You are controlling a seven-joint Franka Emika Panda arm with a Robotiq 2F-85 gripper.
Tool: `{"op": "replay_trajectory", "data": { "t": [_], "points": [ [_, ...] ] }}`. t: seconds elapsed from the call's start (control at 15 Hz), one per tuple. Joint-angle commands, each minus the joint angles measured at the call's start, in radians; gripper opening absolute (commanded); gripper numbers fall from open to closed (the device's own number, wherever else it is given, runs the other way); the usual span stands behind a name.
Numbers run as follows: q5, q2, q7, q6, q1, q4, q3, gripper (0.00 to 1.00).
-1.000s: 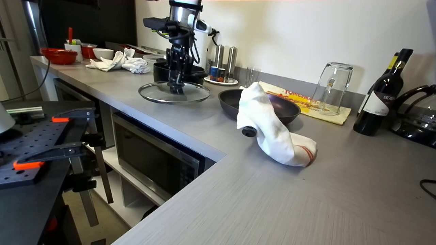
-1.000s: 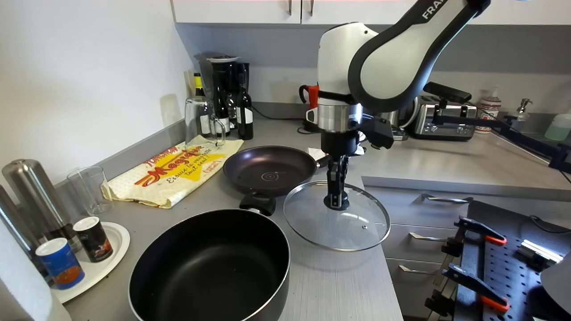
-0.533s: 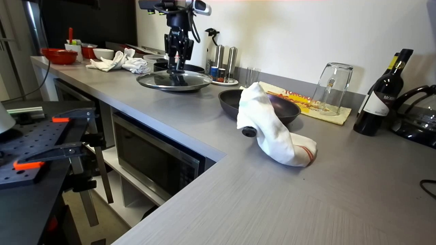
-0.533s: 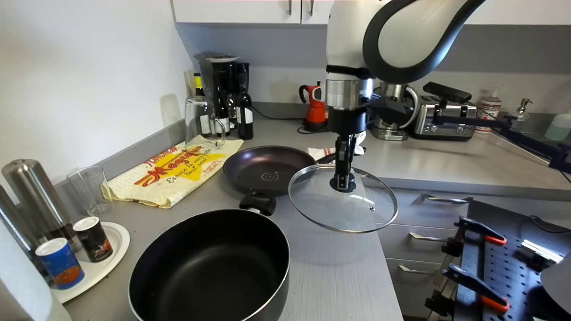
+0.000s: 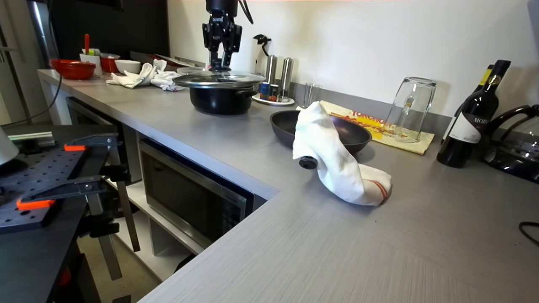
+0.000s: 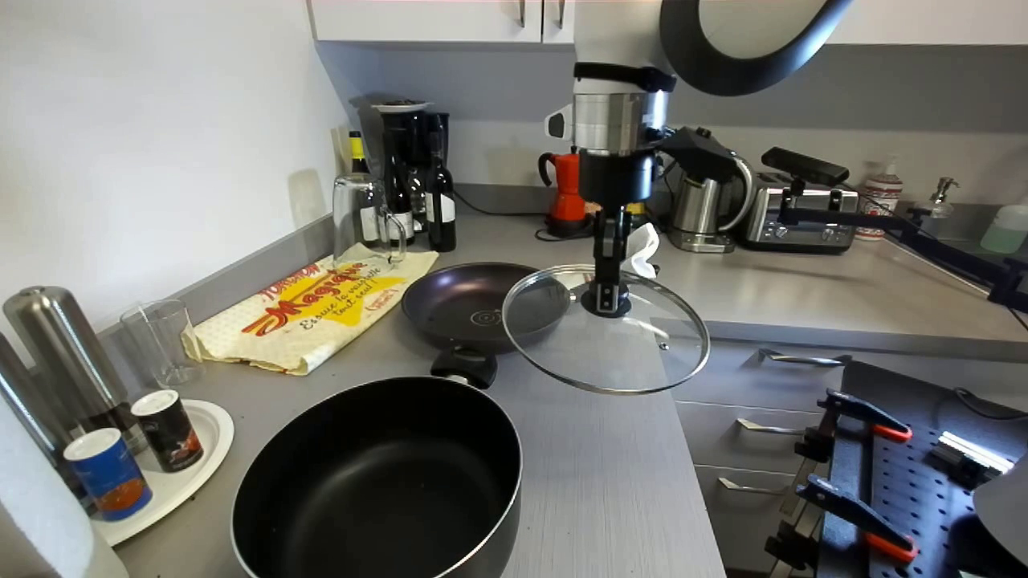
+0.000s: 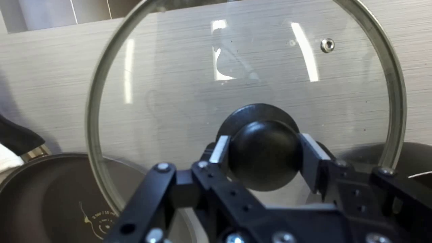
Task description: Put the glass lid on the black pot.
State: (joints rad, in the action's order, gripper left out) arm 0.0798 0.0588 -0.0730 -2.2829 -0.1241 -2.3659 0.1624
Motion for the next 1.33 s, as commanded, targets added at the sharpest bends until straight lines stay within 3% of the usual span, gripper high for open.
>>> {"op": "replay_trajectory", "data": {
  "t": [0.0, 1.27],
  "points": [
    [0.06, -0.031, 0.042, 0.072, -0.031, 0.096, 0.022, 0.26],
    [0.186, -0.303, 0.045, 0.225, -0.166, 0.439, 0.077, 0.26]
  ]
}}
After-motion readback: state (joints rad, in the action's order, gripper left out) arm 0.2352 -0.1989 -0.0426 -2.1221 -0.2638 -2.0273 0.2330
